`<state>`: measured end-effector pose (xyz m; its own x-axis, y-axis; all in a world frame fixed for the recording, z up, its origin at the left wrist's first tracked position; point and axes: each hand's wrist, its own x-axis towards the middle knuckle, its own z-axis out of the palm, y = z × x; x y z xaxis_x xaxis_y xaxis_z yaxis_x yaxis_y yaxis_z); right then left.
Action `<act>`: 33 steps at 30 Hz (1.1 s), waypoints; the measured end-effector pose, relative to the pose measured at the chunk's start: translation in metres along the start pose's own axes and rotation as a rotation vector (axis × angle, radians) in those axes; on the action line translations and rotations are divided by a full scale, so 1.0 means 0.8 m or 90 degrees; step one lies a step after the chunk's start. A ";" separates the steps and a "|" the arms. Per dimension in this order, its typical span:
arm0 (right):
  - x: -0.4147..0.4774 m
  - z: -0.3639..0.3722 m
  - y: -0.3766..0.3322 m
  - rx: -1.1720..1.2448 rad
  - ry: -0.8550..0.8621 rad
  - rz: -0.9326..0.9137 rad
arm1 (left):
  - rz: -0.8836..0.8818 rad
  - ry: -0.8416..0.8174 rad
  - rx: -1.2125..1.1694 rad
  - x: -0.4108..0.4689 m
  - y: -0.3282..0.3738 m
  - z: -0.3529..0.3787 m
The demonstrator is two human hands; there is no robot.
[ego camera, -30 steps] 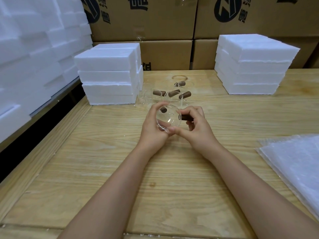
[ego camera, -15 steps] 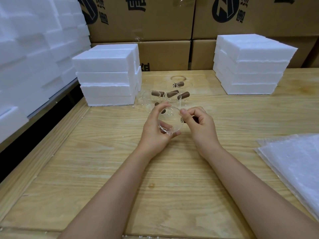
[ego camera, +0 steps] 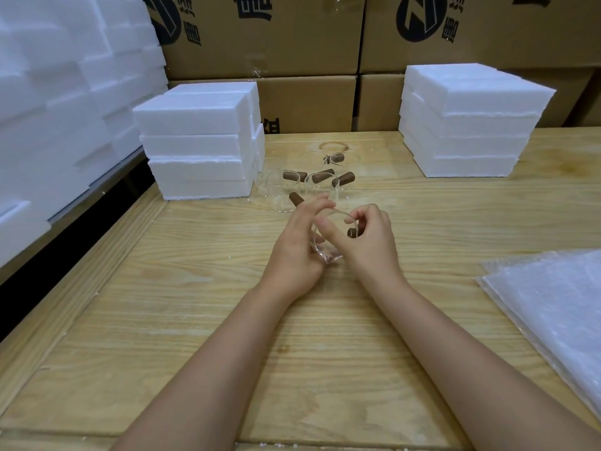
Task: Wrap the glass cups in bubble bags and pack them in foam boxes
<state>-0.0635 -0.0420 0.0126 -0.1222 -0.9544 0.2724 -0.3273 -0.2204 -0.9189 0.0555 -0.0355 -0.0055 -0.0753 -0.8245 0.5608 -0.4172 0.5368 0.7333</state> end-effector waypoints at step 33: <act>0.008 -0.017 0.008 0.332 -0.037 -0.108 | -0.194 0.003 -0.268 0.005 0.008 -0.020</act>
<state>-0.0791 -0.0471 0.0120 -0.0517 -0.9034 0.4257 0.1711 -0.4280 -0.8875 0.0669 -0.0321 0.0076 -0.0026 -0.9546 0.2980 -0.0194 0.2980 0.9544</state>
